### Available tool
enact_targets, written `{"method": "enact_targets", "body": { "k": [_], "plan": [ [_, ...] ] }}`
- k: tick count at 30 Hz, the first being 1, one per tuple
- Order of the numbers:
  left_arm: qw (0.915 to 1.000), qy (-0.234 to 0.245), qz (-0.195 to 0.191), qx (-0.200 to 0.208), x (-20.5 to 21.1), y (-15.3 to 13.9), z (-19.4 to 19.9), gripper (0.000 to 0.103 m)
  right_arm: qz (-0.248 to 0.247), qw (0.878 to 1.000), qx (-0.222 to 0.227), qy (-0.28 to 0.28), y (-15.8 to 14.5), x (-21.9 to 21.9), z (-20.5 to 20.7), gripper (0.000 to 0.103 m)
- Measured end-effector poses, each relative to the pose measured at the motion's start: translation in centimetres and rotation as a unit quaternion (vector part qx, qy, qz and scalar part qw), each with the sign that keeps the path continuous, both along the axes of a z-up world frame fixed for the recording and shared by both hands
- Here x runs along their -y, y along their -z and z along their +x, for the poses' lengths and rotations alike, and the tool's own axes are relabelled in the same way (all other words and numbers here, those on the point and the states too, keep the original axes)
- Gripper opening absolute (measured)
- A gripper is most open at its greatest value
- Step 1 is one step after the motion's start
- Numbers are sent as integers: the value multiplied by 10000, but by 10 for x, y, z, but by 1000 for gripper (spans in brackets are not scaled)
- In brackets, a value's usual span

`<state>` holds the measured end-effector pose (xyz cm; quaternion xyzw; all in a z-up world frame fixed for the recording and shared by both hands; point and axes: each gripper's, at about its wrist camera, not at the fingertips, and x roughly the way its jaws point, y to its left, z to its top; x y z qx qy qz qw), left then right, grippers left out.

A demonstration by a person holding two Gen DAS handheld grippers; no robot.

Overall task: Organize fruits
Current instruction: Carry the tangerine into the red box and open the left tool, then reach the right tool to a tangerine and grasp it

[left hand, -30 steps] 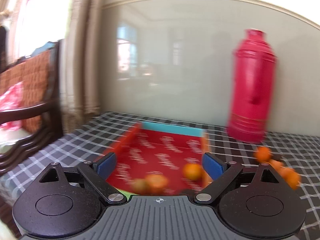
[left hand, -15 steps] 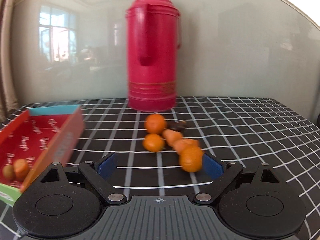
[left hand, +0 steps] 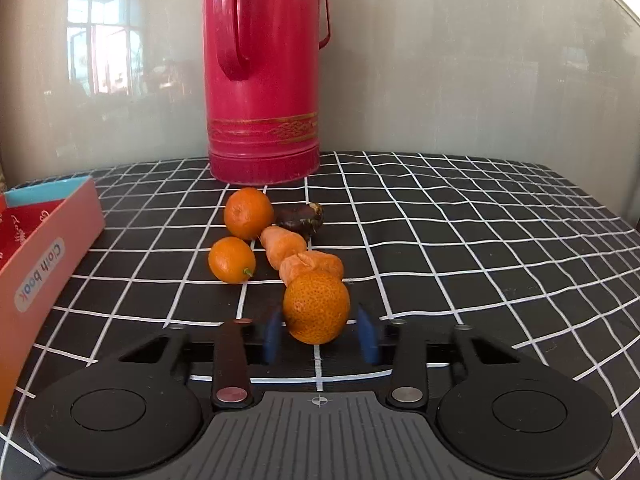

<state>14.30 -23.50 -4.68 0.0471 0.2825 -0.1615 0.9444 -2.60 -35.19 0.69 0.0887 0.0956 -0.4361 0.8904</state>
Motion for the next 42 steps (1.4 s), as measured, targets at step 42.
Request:
{"method": "enact_targets", "body": {
  "k": [42],
  "plan": [
    [9605,-2753,180,362,-238,-34,19,37,-89,9834,-122,-1809,-1,-108,76,97]
  ]
}}
